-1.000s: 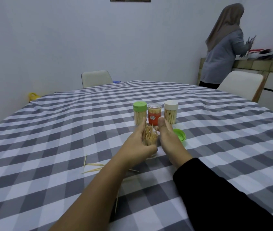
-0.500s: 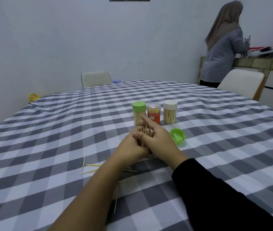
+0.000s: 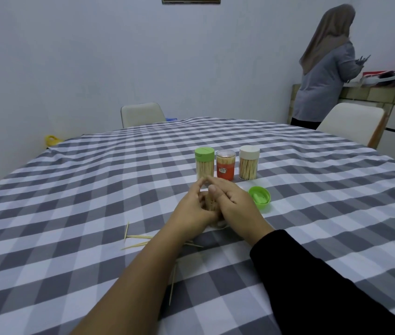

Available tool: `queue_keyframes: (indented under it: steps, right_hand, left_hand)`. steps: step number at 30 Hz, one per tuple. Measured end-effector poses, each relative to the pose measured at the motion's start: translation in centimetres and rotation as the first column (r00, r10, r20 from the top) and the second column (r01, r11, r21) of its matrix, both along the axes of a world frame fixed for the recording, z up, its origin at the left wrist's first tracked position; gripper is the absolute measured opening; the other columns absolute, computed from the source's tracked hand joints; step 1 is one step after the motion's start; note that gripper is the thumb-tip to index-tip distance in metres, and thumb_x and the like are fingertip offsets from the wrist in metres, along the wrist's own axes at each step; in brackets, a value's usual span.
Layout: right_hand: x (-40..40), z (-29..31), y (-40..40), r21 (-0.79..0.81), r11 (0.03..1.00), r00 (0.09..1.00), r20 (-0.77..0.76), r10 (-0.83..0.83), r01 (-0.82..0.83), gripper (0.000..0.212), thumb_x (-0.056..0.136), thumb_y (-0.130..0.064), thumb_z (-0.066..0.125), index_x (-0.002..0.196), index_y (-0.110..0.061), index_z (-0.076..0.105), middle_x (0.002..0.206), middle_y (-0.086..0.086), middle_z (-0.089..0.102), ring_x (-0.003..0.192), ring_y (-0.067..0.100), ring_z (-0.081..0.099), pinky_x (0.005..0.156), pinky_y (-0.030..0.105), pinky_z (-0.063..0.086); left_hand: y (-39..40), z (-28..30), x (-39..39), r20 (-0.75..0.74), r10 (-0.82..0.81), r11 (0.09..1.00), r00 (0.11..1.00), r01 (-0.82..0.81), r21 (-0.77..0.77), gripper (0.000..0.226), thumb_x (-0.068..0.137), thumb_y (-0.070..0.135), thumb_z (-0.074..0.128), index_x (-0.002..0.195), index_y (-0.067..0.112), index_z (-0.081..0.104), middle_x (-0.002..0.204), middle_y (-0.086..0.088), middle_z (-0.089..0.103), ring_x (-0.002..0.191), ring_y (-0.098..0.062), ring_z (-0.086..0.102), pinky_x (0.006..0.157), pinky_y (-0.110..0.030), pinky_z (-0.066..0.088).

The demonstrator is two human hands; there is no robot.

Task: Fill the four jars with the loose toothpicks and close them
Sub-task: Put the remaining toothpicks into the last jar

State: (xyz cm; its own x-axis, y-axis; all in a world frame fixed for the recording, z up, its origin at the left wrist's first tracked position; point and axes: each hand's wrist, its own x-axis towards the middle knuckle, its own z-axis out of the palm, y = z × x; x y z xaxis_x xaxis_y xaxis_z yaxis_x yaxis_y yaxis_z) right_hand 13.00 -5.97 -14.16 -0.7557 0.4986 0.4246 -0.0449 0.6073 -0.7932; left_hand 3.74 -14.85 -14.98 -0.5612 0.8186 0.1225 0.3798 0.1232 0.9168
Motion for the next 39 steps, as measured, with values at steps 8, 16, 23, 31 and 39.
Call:
queue_keyframes:
  steps: [8, 16, 23, 31, 39]
  right_hand:
    - [0.1, 0.6, 1.1, -0.523, 0.852, 1.0, -0.013, 0.015, -0.019, 0.044, 0.099, -0.017, 0.044, 0.142, -0.026, 0.039, 0.13, -0.006, 0.053, 0.116, 0.013, 0.054, 0.098, 0.032, 0.047]
    - [0.0, 1.0, 1.4, -0.819, 0.562, 0.993, -0.118, 0.03, -0.114, 0.025, 0.091, -0.002, 0.054, 0.11, -0.016, 0.059, 0.098, 0.009, 0.07, 0.084, 0.023, 0.069, 0.071, 0.036, 0.057]
    - [-0.3, 0.5, 0.6, -0.783, 0.612, 0.993, -0.112, 0.033, -0.109, 0.019, 0.091, -0.016, 0.059, 0.107, -0.008, 0.064, 0.101, 0.011, 0.072, 0.089, 0.025, 0.07, 0.07, 0.037, 0.058]
    - [-0.3, 0.5, 0.6, -0.718, 0.694, 0.998, -0.059, 0.011, -0.05, 0.016, 0.09, -0.021, 0.062, 0.102, -0.011, 0.064, 0.101, 0.013, 0.072, 0.091, 0.028, 0.07, 0.078, 0.04, 0.057]
    - [0.6, 1.4, 0.1, -0.32, 0.944, 0.997, 0.023, -0.074, 0.077, 0.019, 0.094, -0.045, 0.047, 0.095, -0.031, 0.06, 0.095, -0.013, 0.062, 0.085, -0.002, 0.058, 0.065, 0.005, 0.043]
  left_hand:
    - [-0.3, 0.5, 0.9, -0.423, -0.005, 0.997, 0.906, -0.028, -0.073, 0.082, 0.078, 0.036, 0.072, 0.146, 0.037, 0.028, 0.155, 0.012, 0.02, 0.137, -0.012, 0.033, 0.107, -0.033, 0.039]
    - [-0.5, 1.1, 1.0, -0.496, -0.021, 0.984, 0.868, -0.07, -0.165, 0.075, 0.083, 0.042, 0.067, 0.147, 0.036, 0.029, 0.156, 0.014, 0.018, 0.139, -0.013, 0.029, 0.107, -0.033, 0.038]
    - [-0.7, 0.8, 0.9, -0.398, 0.045, 0.99, 0.916, -0.096, -0.107, 0.094, 0.081, 0.034, 0.073, 0.15, 0.04, 0.009, 0.145, 0.011, 0.042, 0.124, -0.01, 0.048, 0.097, -0.023, 0.045]
    - [-0.5, 1.3, 0.6, -0.381, 0.032, 0.975, 0.924, -0.112, -0.19, 0.1, 0.077, 0.038, 0.075, 0.152, 0.033, 0.009, 0.136, 0.003, 0.053, 0.115, -0.013, 0.055, 0.095, -0.027, 0.048]
    - [-1.3, 2.2, 0.3, -0.307, -0.016, 0.955, 0.952, -0.077, -0.287, 0.097, 0.069, 0.043, 0.081, 0.148, 0.031, 0.027, 0.143, 0.002, 0.047, 0.125, -0.017, 0.048, 0.101, -0.033, 0.042]
